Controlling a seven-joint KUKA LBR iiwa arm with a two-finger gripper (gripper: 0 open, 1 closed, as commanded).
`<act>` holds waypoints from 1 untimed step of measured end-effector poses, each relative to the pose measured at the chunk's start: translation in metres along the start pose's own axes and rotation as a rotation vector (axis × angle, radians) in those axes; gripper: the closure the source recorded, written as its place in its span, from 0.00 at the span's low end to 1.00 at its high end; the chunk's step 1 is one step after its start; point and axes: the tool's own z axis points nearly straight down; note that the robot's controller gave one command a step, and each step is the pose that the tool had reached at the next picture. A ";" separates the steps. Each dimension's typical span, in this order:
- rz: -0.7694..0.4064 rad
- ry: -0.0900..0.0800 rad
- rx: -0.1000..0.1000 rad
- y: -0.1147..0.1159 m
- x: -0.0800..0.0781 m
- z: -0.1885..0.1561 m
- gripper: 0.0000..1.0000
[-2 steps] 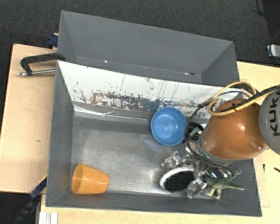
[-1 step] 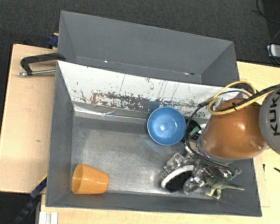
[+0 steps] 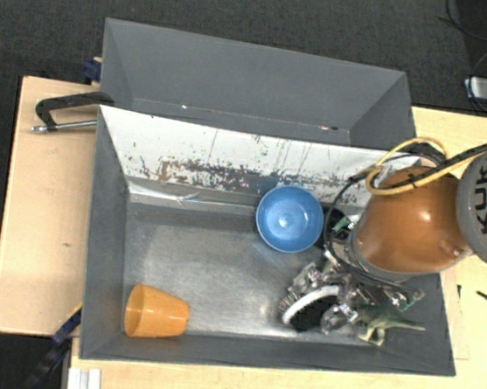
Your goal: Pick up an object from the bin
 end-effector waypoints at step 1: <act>0.003 -0.004 0.003 -0.001 -0.001 -0.044 1.00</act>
Offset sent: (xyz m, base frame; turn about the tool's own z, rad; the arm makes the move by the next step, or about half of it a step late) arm 0.0001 0.0000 0.0417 0.0000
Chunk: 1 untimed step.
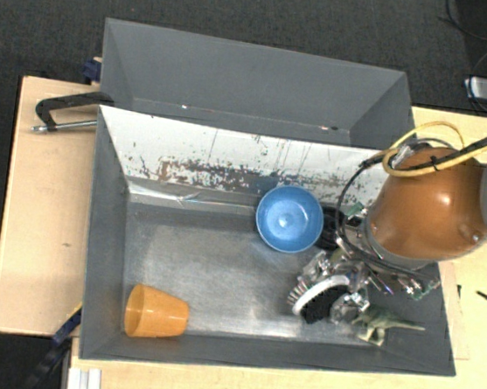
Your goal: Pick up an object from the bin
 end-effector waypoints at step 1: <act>0.002 -0.002 0.001 -0.001 -0.002 -0.039 1.00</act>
Offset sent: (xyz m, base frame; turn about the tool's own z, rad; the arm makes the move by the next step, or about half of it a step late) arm 0.0002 -0.0001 0.0364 0.0000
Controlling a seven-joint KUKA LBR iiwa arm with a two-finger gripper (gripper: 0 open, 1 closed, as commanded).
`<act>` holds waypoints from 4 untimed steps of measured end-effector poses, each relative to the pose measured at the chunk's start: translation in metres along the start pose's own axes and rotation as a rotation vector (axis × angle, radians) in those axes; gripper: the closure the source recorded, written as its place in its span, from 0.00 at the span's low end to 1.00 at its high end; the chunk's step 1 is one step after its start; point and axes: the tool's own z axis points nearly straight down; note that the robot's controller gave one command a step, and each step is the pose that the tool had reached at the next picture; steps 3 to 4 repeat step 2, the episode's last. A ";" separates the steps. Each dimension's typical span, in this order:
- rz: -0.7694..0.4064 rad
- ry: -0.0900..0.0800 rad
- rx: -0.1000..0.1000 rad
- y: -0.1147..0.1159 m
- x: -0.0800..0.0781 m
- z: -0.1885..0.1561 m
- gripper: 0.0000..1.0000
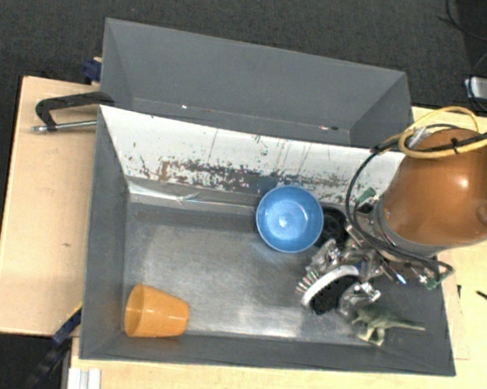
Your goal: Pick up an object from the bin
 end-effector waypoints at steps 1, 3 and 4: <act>0.002 0.001 -0.002 0.000 -0.002 -0.013 1.00; 0.003 0.001 -0.001 0.000 -0.004 -0.027 1.00; 0.003 0.001 -0.001 0.000 -0.004 -0.027 1.00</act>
Offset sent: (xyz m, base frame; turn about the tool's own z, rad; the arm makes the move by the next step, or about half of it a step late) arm 0.0001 0.0001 0.0118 0.0000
